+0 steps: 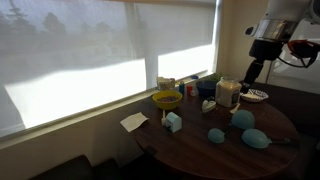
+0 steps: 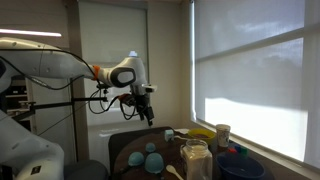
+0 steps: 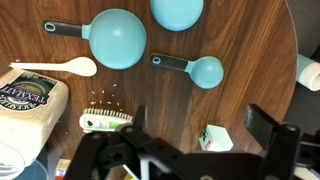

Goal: Turn the three serving spoons upside down, starting with one on far right moving to the far left

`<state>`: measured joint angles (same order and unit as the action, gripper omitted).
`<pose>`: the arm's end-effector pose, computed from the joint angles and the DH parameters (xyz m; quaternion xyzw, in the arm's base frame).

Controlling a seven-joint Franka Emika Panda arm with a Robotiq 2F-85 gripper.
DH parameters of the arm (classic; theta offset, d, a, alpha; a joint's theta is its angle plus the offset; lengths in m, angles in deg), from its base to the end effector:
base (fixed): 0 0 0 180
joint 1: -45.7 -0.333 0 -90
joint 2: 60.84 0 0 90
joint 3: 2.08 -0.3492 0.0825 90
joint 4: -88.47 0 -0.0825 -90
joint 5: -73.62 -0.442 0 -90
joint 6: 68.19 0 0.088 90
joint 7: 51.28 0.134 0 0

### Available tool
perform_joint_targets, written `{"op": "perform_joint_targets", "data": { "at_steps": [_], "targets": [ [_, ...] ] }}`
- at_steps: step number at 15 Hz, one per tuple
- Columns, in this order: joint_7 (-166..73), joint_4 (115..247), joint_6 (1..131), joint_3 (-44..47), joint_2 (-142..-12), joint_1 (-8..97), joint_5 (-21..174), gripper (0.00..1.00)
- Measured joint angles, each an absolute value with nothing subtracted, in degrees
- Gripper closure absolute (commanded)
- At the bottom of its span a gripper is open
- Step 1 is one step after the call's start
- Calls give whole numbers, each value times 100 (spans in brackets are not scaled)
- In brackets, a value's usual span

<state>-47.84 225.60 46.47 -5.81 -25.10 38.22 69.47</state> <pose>0.4194 0.0924 0.5474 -0.9919 -0.0522 -0.1124 0.0294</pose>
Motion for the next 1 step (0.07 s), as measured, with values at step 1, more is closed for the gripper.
{"op": "perform_joint_targets", "data": {
  "at_steps": [1],
  "targets": [
    [-4780, 22572, 4647, -581, -2510, 3822, 6941, 0]
  ]
}}
